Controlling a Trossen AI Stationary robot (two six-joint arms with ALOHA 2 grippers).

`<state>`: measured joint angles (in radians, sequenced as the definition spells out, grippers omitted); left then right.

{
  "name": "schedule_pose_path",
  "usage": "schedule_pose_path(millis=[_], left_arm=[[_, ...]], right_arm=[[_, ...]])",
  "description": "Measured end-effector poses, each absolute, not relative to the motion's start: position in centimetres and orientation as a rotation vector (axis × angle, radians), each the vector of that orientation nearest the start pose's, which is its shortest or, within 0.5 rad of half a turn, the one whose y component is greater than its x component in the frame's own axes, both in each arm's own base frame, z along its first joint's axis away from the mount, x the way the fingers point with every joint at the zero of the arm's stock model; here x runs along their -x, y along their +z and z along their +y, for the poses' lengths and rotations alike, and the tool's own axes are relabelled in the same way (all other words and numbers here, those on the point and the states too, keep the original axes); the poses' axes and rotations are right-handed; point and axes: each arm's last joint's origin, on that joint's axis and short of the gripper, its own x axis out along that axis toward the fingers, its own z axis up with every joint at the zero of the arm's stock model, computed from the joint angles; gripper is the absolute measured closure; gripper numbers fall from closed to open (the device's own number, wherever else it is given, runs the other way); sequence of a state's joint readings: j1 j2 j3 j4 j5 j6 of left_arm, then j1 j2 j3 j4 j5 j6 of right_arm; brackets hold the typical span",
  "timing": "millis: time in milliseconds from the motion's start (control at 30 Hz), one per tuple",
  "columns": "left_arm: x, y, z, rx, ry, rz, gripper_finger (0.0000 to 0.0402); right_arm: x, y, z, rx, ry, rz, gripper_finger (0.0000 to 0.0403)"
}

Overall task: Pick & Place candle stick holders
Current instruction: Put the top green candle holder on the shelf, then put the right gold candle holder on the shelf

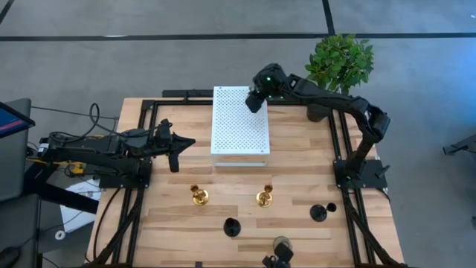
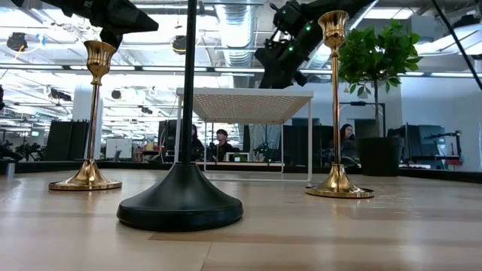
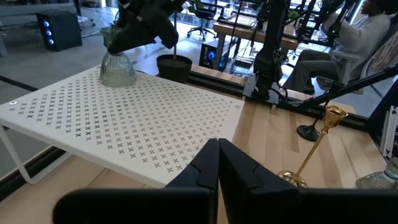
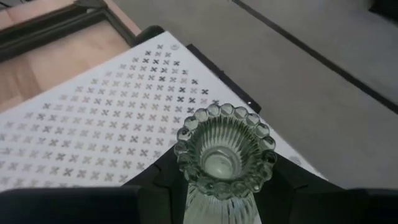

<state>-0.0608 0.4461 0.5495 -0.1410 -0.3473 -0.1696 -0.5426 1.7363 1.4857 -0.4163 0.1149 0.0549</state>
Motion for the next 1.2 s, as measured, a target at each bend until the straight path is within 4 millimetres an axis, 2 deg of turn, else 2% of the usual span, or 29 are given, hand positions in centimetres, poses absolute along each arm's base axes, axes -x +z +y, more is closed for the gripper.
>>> schedule_pose_path(millis=[367,567,633,733,1000,1200], left_arm=[[-11.5,29.9,0.3,0.156,0.289,0.014,0.0396],[-11.5,29.9,0.3,0.155,0.289,0.014,0.0396],[-11.5,29.9,0.3,0.155,0.289,0.014,0.0396],[-11.5,29.9,0.3,0.155,0.289,0.014,0.0396],[-11.5,29.9,0.3,0.153,0.289,0.014,0.0396],[-11.5,29.9,0.3,0.153,0.289,0.014,0.0396]], right_arm=[[-33.3,30.2,-20.6,-0.15,-0.63,0.653,0.027],[-33.5,30.5,-20.6,-0.14,-0.628,0.629,0.0139],[-33.5,30.5,-20.6,-0.14,-0.628,0.628,0.0112],[-33.4,30.6,-20.5,-0.141,-0.627,0.632,0.0095],[-31.3,34.0,-19.3,-0.079,-0.617,0.582,0.0098],[-28.3,37.5,-16.9,-0.063,-0.607,0.54,0.01]])
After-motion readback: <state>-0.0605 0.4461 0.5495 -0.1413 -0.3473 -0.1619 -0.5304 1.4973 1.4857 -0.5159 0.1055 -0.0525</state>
